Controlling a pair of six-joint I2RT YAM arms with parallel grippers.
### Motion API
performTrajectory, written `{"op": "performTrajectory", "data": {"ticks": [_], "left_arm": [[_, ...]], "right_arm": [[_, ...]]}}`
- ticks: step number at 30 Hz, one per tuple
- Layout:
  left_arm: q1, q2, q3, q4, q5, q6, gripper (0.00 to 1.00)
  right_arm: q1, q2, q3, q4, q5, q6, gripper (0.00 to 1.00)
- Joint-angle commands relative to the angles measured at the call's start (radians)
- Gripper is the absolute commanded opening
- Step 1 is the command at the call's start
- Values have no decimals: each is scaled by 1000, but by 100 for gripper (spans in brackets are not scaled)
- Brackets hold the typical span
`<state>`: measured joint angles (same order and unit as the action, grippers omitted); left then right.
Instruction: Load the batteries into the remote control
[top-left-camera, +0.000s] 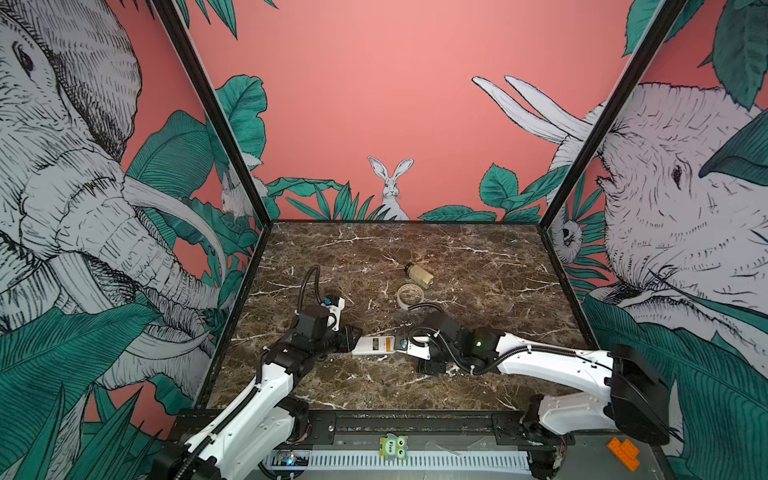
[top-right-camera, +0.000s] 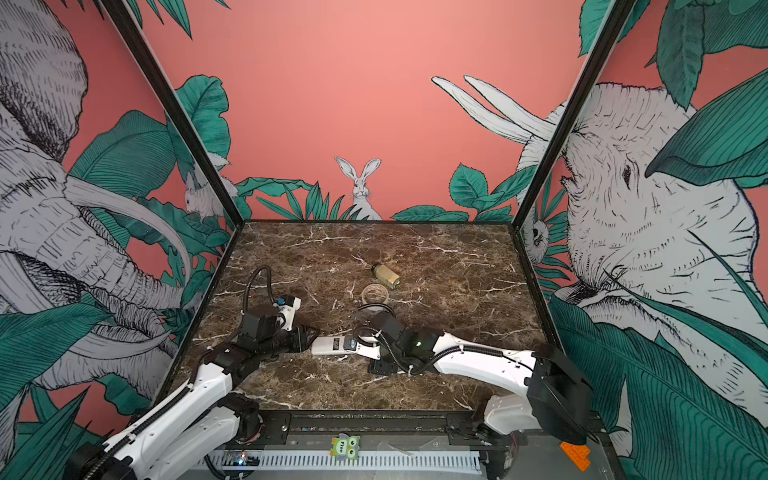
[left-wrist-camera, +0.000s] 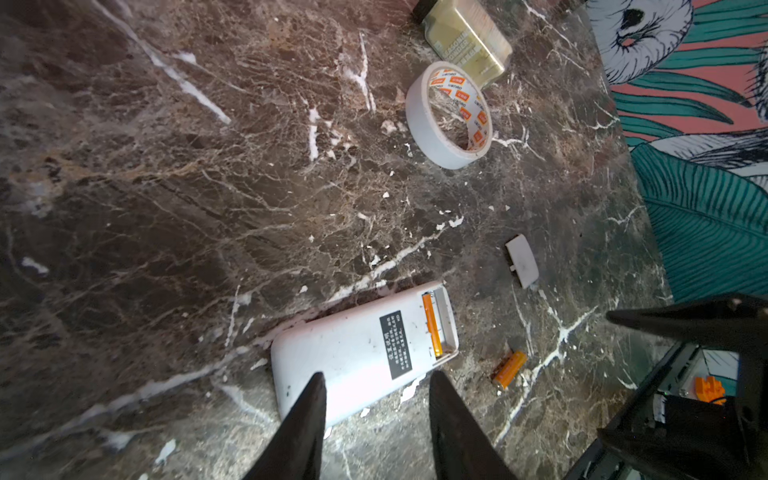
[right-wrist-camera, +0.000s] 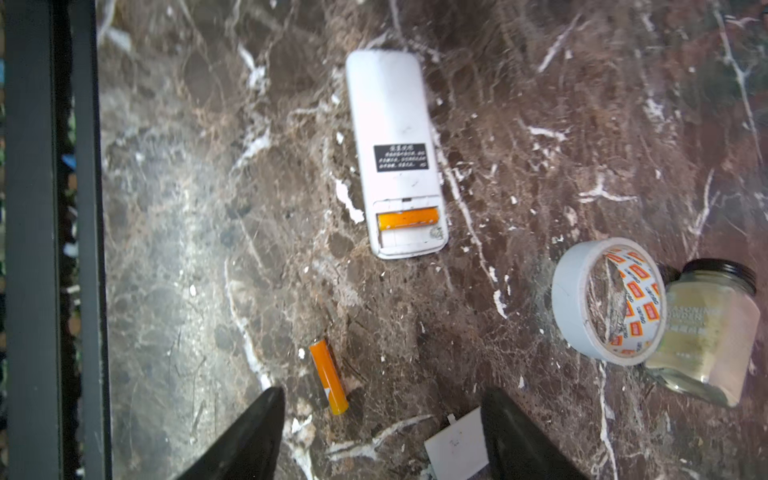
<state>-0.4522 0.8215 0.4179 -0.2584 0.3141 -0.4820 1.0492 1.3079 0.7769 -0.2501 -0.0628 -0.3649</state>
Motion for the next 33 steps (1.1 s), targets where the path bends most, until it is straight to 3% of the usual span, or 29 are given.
{"op": "performTrajectory", "data": {"ticks": [1,9,17,23,27,33], "left_arm": [[-89,10,80,-88,-61,48,43],[-355,144,217,-185,-176,93,43],[-586,352,359,-247,-302,128,42],[-657,504,457,-266,-325,123,40],[-693,587,502,-287,-337,129,39],[-706,687,568,-303,-314,153,38]], "right_arm": [[-62,-62,-43,152,1,189,78],[-286,-246,-149,230,-12,449,86],[-435,-376,-260,231,36,564,91],[-545,-426,-311,173,32,597,92],[-632,-453,-384,212,-32,618,92],[-675,-463,-402,236,-67,618,92]]}}
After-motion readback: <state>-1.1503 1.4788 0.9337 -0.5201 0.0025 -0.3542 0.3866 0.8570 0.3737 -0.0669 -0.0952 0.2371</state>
